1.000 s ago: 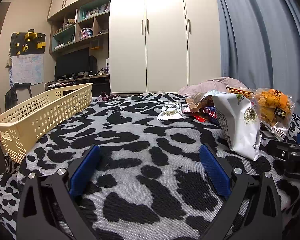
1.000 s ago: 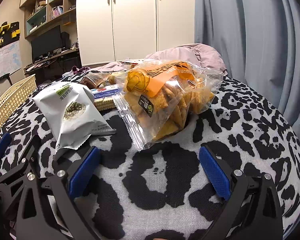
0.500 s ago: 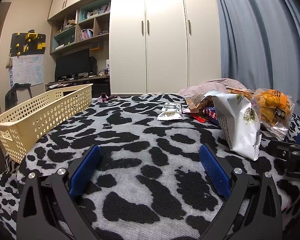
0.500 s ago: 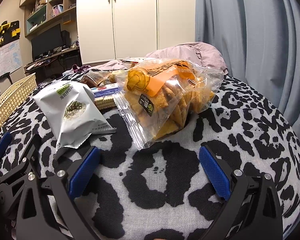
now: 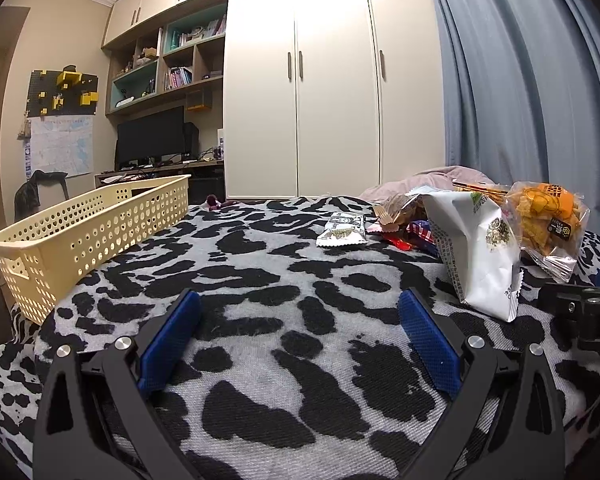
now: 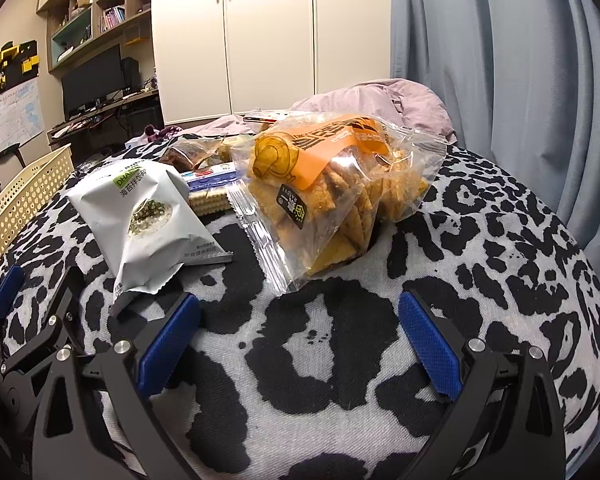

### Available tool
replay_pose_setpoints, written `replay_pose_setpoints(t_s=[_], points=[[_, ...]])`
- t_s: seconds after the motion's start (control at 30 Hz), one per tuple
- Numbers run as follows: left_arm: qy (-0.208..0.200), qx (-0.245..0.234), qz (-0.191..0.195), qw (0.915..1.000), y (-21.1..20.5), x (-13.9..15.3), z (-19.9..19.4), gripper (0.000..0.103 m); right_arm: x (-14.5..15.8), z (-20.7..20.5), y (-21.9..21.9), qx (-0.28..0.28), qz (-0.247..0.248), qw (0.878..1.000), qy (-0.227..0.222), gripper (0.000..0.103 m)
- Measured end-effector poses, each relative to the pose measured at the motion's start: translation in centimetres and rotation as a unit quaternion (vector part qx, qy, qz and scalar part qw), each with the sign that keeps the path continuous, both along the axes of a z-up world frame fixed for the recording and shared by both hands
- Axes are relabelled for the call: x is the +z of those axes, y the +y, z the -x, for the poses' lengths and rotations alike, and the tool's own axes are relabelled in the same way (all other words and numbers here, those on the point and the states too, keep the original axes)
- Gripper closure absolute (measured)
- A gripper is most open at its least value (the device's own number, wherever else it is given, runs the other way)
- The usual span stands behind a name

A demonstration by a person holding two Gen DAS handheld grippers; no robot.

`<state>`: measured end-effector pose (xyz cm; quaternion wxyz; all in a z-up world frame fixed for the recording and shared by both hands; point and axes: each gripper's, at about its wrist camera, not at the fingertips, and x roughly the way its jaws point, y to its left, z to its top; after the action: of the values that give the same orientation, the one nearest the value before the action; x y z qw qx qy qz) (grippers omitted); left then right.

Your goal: Organize snacks

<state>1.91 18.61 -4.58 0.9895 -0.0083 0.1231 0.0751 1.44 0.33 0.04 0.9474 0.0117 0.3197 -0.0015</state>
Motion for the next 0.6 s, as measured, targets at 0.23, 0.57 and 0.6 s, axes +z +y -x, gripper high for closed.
replay_pose_setpoints(t_s=[0.23, 0.57, 0.6], points=[[0.018, -0.002, 0.001, 0.9998, 0.0, 0.4, 0.0, 0.002, 0.1, -0.2, -0.1, 0.000, 0.000, 1.000, 0.001, 0.005], [0.092, -0.007, 0.008, 0.9957, 0.8, 1.9, -1.2, 0.002, 0.1, -0.1, 0.1, 0.005, 0.001, 1.000, 0.003, 0.005], [0.097, -0.002, 0.007, 0.9953, 0.9, 2.0, -1.3, 0.002, 0.1, -0.1, 0.1, 0.006, 0.002, 1.000, 0.004, 0.005]])
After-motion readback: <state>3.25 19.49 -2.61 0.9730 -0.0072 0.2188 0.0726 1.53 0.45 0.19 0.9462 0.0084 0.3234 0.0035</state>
